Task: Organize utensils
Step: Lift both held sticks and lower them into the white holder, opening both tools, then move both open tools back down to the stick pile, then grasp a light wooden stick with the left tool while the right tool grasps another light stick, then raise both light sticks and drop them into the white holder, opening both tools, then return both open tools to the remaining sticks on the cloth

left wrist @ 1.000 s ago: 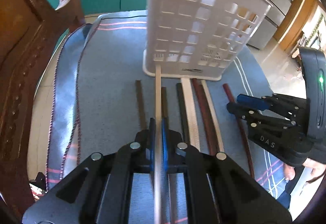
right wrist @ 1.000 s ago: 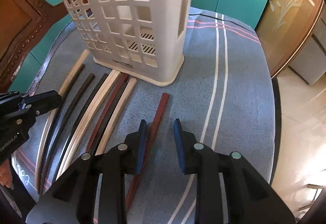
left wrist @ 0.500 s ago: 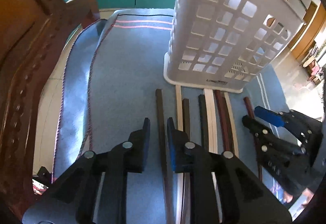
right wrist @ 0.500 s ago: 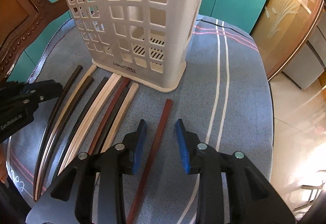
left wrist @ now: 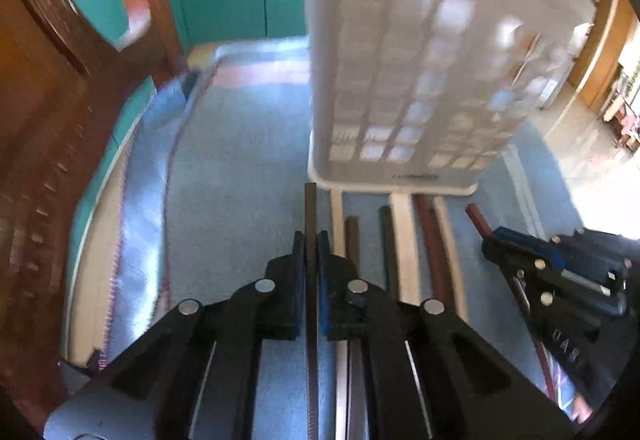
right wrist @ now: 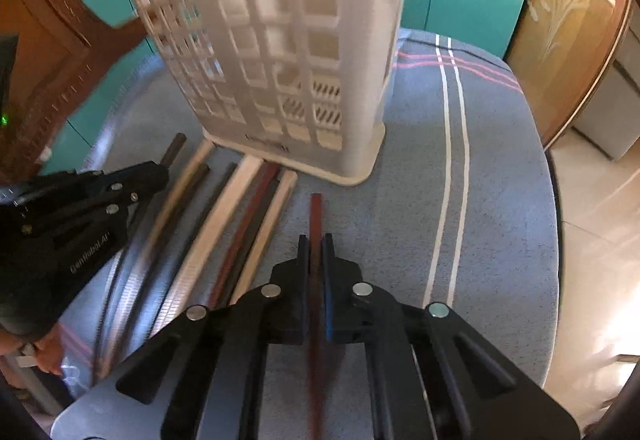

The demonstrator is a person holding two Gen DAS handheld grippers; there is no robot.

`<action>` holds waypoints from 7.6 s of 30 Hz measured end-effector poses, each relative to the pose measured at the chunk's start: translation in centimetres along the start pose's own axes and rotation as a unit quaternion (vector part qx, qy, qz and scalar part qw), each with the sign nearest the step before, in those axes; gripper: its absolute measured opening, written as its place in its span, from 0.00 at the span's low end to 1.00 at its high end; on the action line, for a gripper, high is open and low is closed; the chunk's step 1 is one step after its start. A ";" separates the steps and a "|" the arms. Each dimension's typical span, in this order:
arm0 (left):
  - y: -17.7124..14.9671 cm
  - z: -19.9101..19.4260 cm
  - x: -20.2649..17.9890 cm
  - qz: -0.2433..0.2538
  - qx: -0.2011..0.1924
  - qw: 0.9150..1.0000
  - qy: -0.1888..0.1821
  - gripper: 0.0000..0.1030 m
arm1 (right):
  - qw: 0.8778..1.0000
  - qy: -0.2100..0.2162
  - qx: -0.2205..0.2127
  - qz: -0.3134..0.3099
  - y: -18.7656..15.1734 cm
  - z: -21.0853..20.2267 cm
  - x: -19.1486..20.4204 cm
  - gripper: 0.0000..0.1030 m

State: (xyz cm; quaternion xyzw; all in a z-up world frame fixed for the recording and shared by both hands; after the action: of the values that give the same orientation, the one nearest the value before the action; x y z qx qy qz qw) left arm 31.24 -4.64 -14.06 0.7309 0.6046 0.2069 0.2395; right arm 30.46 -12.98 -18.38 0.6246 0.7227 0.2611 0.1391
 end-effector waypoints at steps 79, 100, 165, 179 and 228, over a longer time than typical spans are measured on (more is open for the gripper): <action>-1.7 -0.2 1.2 -0.028 0.046 0.997 -0.048 0.29 | 0.999 0.017 0.032 0.021 -1.6 2.7 2.1 0.19; -1.4 -1.1 0.4 -0.014 0.037 0.997 -0.067 0.12 | 0.997 0.018 0.014 0.074 -0.9 -0.6 -3.6 0.16; 1.8 -16.5 0.6 0.000 -0.170 0.984 -0.048 0.06 | 0.970 0.142 -0.194 0.033 -0.4 -18.2 -3.5 0.06; 11.6 -23.7 3.5 -0.094 -0.371 0.922 -0.063 0.06 | 0.891 0.108 -0.425 0.115 7.8 -26.3 -4.7 0.06; -2.2 -0.2 -1.1 0.008 0.046 0.999 -0.021 0.25 | 0.999 -0.020 0.032 0.024 -1.5 1.3 -1.5 0.38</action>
State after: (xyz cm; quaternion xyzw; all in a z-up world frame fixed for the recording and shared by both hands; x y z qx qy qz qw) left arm 29.22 -5.34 -15.18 0.7501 0.6026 0.1653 0.2165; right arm 30.21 -14.33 -20.49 0.6509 0.7126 0.2287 0.1274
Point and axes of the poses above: each gripper's, at about its wrist camera, not at the fingertips, and z roughly the way its jaws point, x to its left, y to its top, the point moved 2 cm from there along z, roughly the way its jaws point, and after that the axes turned 3 degrees about z, right-handed, at the moved point
